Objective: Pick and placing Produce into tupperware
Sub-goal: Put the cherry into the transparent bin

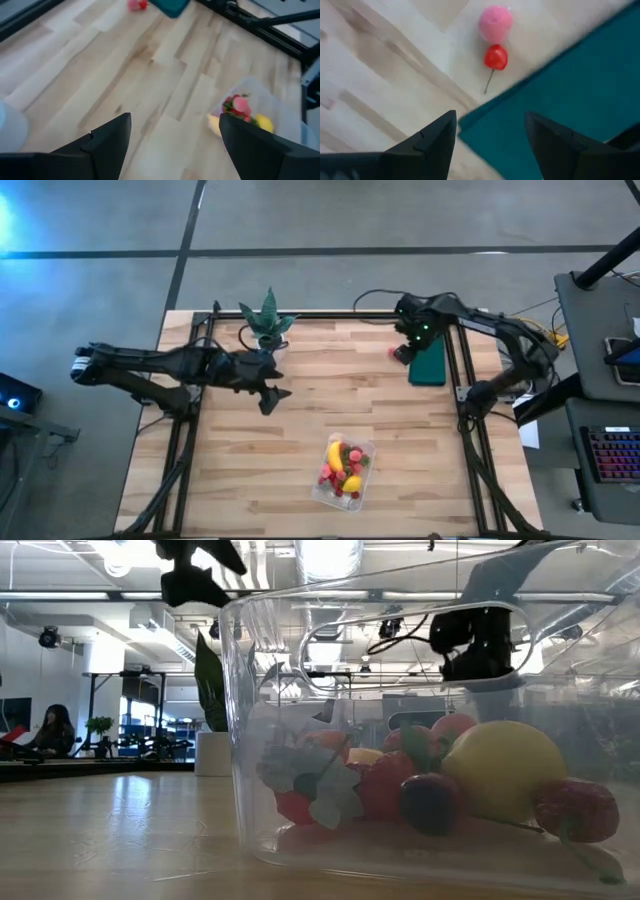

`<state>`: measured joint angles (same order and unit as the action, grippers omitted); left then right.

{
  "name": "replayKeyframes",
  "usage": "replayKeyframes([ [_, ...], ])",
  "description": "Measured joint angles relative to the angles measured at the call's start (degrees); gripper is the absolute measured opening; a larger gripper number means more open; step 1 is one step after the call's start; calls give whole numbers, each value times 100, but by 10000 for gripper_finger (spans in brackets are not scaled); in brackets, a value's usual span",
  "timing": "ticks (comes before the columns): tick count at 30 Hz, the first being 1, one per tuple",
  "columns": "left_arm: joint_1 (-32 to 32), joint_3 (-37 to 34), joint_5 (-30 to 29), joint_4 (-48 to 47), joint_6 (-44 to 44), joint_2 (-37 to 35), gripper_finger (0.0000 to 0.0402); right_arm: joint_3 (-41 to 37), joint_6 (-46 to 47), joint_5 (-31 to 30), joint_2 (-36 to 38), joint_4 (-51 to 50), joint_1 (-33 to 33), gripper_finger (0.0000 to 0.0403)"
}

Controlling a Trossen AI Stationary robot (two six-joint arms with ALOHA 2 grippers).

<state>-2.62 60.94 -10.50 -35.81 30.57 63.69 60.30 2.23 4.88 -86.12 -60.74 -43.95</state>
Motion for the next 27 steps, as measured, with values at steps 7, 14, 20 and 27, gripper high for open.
replayKeyframes([
  [7,238,-260,226,276,1,-272,288,21,-578,-36,-642,482,5,226],
  [14,241,-264,225,269,5,-333,288,12,-684,-58,-1005,819,5,226],
  [20,241,-266,223,258,51,-297,288,2,-699,-116,-1376,1074,3,226],
  [27,241,-266,215,278,57,-298,288,-62,-677,-344,-1565,1155,3,220],
])
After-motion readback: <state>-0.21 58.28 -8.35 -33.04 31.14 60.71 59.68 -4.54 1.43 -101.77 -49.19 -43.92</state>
